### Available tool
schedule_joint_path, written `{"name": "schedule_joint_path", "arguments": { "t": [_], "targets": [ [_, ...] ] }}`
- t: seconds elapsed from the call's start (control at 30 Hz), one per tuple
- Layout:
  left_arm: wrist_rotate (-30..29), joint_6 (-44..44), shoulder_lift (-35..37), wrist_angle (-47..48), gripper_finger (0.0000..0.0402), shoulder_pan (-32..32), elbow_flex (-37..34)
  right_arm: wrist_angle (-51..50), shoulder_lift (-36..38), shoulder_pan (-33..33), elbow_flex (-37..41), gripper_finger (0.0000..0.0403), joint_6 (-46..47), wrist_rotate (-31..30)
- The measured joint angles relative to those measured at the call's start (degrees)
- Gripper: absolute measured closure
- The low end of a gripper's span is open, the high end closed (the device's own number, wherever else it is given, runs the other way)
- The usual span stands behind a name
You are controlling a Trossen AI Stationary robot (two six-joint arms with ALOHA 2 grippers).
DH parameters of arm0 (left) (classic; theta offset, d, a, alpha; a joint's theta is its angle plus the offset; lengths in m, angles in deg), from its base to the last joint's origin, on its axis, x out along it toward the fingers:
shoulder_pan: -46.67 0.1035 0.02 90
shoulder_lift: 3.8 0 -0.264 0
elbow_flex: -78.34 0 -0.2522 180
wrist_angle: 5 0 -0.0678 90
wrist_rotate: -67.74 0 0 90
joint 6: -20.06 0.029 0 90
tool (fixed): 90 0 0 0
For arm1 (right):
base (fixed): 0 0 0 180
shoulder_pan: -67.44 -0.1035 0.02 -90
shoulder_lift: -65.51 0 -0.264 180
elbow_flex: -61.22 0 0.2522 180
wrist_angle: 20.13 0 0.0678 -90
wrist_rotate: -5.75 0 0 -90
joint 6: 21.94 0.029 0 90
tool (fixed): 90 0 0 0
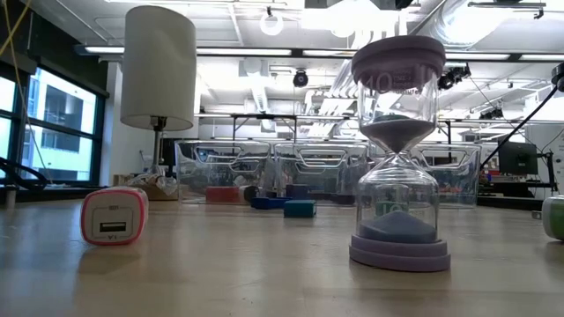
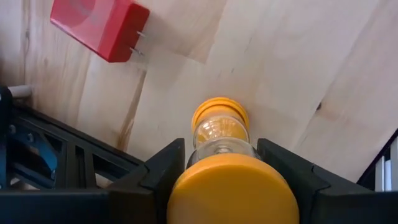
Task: Pick & Place Office items
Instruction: Put the yellow hourglass into the right transparent bin
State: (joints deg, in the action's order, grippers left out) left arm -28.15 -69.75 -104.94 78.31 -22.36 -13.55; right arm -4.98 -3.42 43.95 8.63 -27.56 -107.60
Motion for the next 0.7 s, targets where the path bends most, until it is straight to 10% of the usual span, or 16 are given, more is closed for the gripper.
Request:
{"name": "schedule_joint_path", "arguments": {
  "t": [0.37, 0.7],
  "targets": [
    [-0.07, 0.52, 0.04, -6.27, 0.0223, 9.08, 0.66, 0.00, 0.00, 0.00, 0.00, 0.0185, -0.23, 0.13],
    [-2.22, 21.10, 0.07, -11.47, 0.0224, 19.63, 8.27, 1.96, 0.00, -3.74, 0.00, 0.0185, -9.55, 15.58]
  ]
}}
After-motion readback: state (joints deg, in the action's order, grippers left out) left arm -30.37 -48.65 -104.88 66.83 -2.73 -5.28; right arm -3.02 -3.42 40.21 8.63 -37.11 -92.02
